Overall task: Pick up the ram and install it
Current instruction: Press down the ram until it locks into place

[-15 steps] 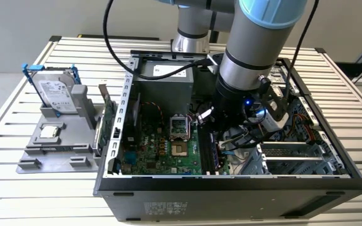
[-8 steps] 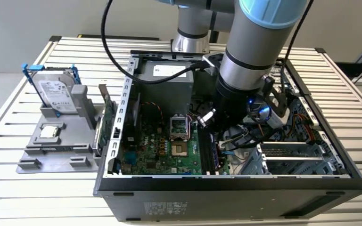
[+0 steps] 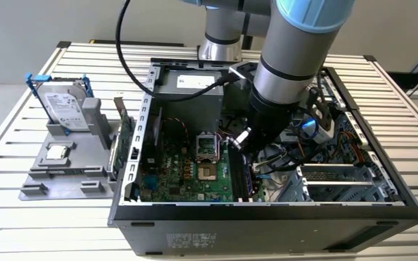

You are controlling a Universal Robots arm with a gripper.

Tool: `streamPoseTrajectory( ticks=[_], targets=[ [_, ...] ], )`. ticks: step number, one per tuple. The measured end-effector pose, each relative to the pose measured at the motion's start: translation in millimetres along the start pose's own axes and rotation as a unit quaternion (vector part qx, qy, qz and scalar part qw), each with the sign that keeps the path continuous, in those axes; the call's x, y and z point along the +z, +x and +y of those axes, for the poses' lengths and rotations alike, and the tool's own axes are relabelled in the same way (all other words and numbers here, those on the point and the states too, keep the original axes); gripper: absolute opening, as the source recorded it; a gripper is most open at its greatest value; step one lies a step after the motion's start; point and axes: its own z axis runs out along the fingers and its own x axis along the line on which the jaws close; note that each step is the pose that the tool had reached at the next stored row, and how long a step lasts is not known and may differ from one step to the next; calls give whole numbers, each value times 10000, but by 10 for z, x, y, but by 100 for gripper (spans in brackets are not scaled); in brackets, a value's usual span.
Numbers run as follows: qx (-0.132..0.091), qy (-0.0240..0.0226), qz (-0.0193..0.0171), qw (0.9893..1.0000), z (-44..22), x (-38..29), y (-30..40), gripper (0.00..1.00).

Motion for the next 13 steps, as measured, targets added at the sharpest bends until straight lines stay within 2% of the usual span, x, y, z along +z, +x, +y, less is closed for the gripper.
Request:
streamPoseTrajectory(
  ticks=[4, 7, 10, 13],
  targets=[
    [-316, 2, 4, 9995, 3, 0, -2, 0],
    [-556, 4, 7, 9985, 4, 2, -2, 0],
    [-817, 5, 8, 9967, 4, 7, -2, 0],
    [-1088, 2, 9, 9941, 4, 17, -2, 0]
  ],
)
